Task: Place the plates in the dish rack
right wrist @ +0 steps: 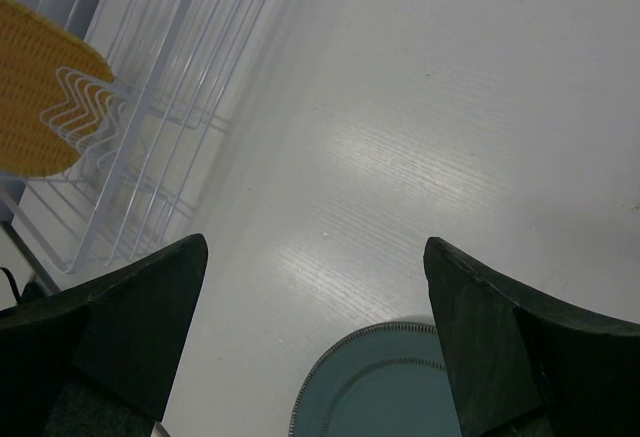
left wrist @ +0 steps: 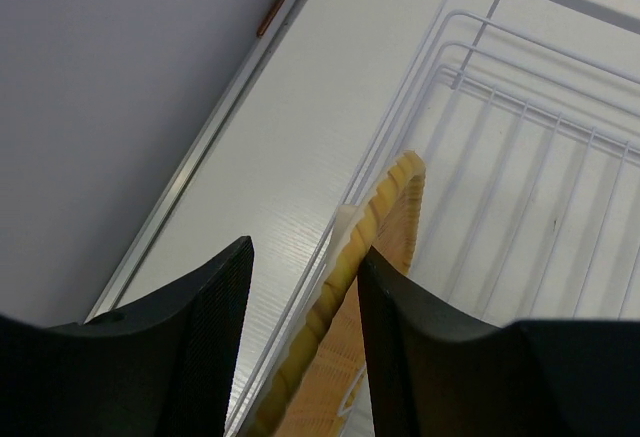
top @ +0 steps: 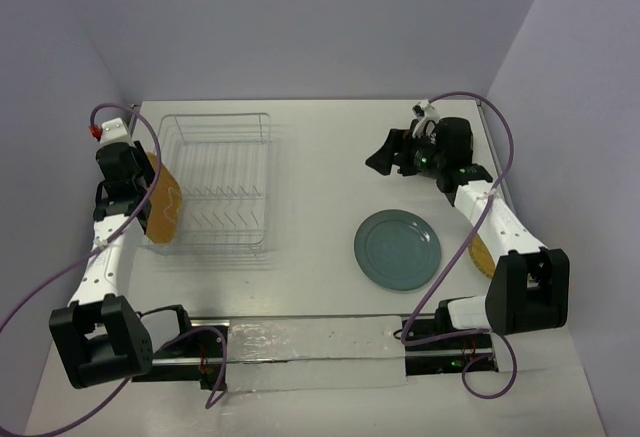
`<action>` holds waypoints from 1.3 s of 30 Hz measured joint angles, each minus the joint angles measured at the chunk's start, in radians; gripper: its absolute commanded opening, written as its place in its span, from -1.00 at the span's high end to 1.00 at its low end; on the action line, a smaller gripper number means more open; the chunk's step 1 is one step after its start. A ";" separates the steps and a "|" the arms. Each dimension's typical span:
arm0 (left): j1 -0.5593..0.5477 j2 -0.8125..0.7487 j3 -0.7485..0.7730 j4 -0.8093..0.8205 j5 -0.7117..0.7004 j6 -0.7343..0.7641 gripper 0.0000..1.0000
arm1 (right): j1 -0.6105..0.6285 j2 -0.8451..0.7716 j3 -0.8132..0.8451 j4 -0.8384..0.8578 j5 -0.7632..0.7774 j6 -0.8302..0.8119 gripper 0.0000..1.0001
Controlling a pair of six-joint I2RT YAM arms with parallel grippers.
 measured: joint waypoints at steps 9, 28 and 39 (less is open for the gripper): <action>0.001 0.060 0.051 -0.015 -0.027 -0.031 -0.99 | 0.000 -0.007 0.000 -0.001 0.000 0.000 -0.91; 0.002 -0.134 0.368 -0.261 -0.094 -0.149 -0.99 | 0.000 -0.108 -0.002 -0.006 0.071 0.025 -0.99; -0.124 -0.245 0.351 -0.083 0.353 -0.250 -0.99 | -0.081 -0.267 -0.157 -0.045 0.257 0.213 -0.98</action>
